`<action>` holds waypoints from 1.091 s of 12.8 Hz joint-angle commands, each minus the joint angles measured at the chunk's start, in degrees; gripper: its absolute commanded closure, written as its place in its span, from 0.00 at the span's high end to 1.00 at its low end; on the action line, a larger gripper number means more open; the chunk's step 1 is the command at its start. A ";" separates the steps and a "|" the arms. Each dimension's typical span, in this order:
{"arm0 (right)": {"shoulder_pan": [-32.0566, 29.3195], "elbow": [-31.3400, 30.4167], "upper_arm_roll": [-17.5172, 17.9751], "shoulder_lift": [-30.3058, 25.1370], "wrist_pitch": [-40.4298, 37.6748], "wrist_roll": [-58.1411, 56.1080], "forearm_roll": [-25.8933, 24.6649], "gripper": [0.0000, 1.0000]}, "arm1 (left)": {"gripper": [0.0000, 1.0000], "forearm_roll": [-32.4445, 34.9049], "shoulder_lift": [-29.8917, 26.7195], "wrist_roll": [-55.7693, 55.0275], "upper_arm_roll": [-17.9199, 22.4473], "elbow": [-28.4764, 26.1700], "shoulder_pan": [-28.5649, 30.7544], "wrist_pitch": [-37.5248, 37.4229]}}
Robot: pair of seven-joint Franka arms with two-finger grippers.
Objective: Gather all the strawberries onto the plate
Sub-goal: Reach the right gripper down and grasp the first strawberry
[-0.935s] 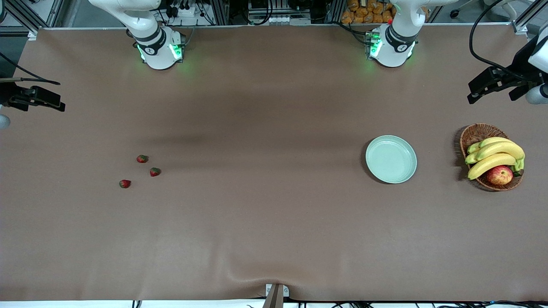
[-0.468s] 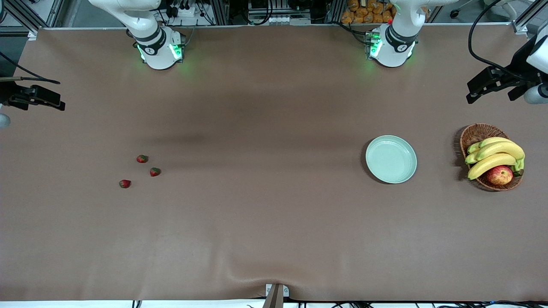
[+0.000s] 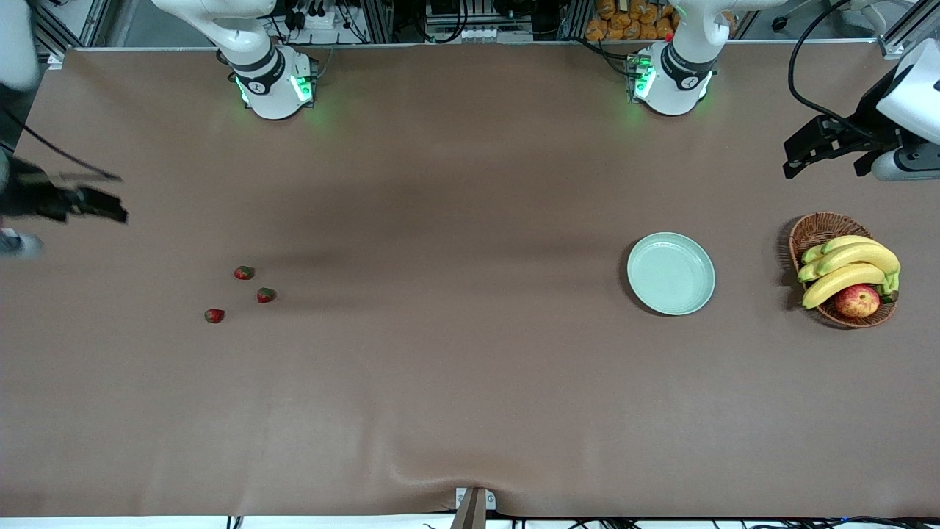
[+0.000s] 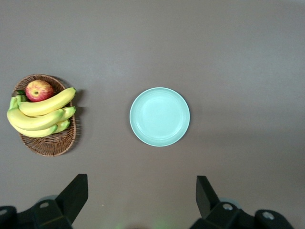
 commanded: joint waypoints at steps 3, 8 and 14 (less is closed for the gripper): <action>2.89 -7.86 0.07 11.23 17.18 -0.04 2.34 1.00 | 1.00 -1.41 -0.24 0.74 0.19 -0.69 0.18 -0.48; 5.61 -8.58 -0.02 20.55 26.36 0.14 6.05 1.00 | 1.00 -1.41 -0.24 0.65 0.19 -2.19 0.44 0.57; 6.68 -10.87 -0.02 25.04 27.51 0.23 6.05 0.98 | 1.00 -1.41 -0.15 0.65 0.19 -2.45 0.44 1.71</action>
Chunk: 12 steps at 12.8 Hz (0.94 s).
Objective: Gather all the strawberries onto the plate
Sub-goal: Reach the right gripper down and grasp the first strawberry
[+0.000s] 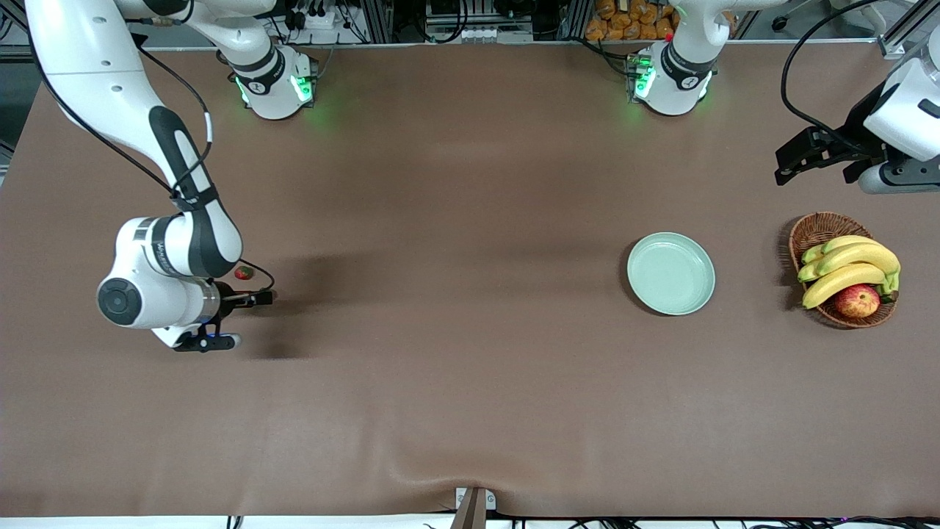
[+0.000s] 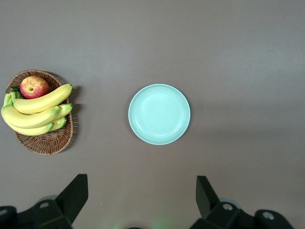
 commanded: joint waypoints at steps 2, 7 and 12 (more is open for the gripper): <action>0.62 -0.65 -0.15 1.40 0.59 0.06 0.48 0.98 | 1.00 -1.32 -0.20 0.39 0.14 -0.61 0.27 0.90; 0.97 -0.65 -0.15 2.90 1.38 0.06 0.48 0.73 | 1.00 -1.32 -0.20 -0.23 0.14 -0.87 0.18 0.98; 1.67 -0.48 -0.15 3.08 2.88 0.06 0.48 0.10 | 1.00 -1.32 -0.11 -0.23 0.14 -1.22 0.01 1.69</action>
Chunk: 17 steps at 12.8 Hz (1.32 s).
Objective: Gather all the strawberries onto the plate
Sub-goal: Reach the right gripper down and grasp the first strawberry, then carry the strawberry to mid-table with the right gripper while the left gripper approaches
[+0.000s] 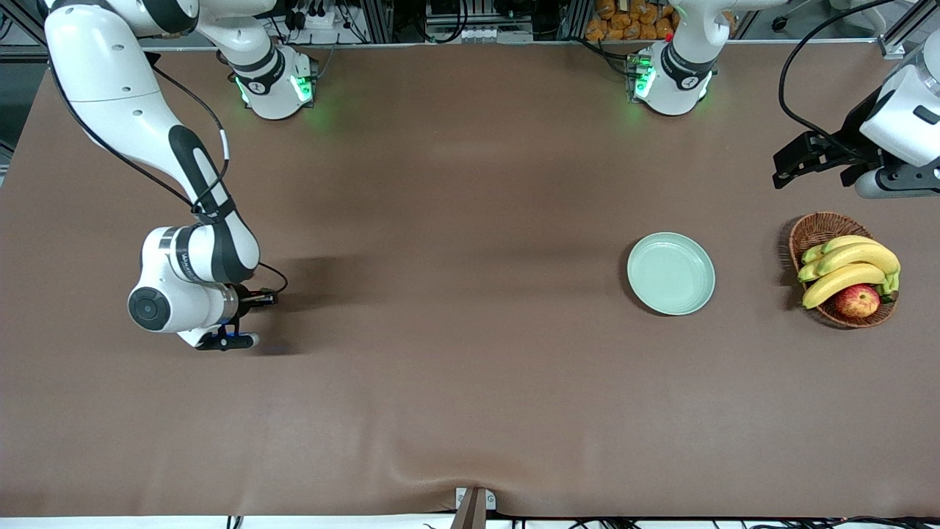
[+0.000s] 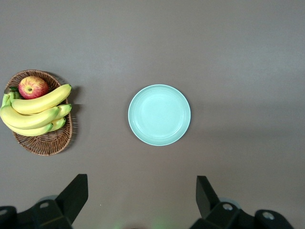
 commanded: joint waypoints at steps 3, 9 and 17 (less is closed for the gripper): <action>1.94 2.26 -0.06 -0.52 0.59 0.32 0.61 0.00 | 1.00 -1.40 -0.27 -0.23 0.13 -0.59 -0.10 0.95; 18.18 6.75 0.02 -1.05 1.30 14.19 21.74 0.00 | 1.00 -1.40 -0.53 -0.23 -0.04 -1.12 -0.01 0.87; 38.40 7.28 -0.06 2.72 12.19 14.74 42.09 0.00 | 1.00 -1.67 -0.71 -0.23 -1.36 -3.40 -0.18 1.13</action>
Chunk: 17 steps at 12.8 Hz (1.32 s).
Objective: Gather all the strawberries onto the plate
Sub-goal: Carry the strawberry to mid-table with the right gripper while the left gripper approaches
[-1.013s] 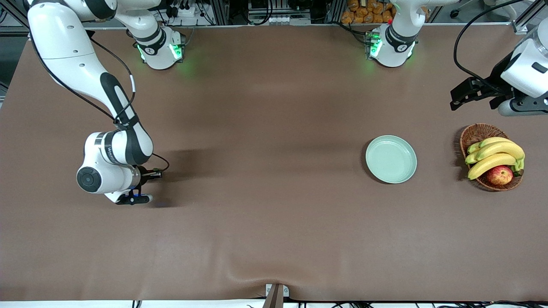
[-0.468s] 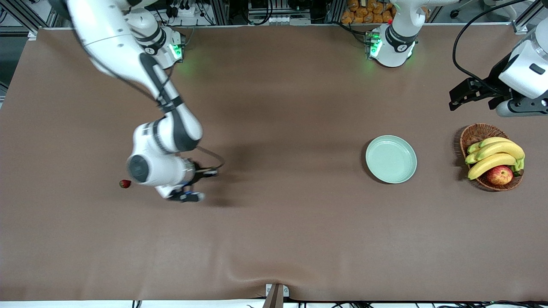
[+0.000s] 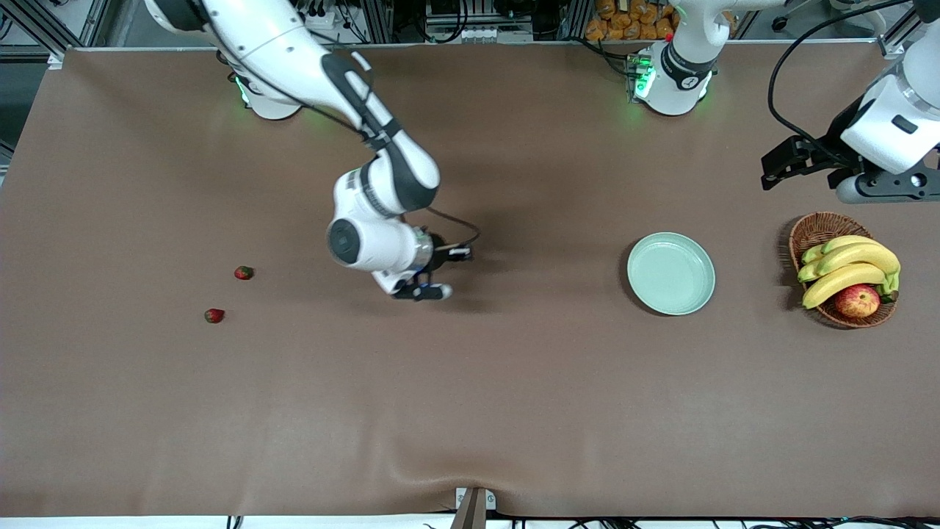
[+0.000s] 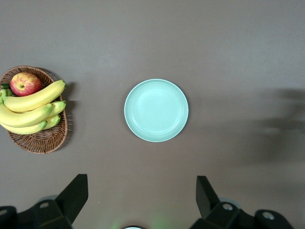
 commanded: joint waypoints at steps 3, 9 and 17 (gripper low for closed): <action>7.10 5.21 -0.77 5.28 2.83 0.37 2.11 0.04 | 1.00 -1.34 -0.37 -0.40 -2.58 -3.06 0.04 3.00; 7.21 6.54 -1.12 7.32 8.55 -0.51 4.23 0.81 | 1.00 -0.46 3.75 -10.84 -13.11 -8.16 -0.14 15.47; -10.96 -1.53 -1.21 -3.04 -1.61 -0.16 -6.80 1.00 | 1.00 6.28 18.33 -24.61 -17.88 -13.00 -9.42 37.87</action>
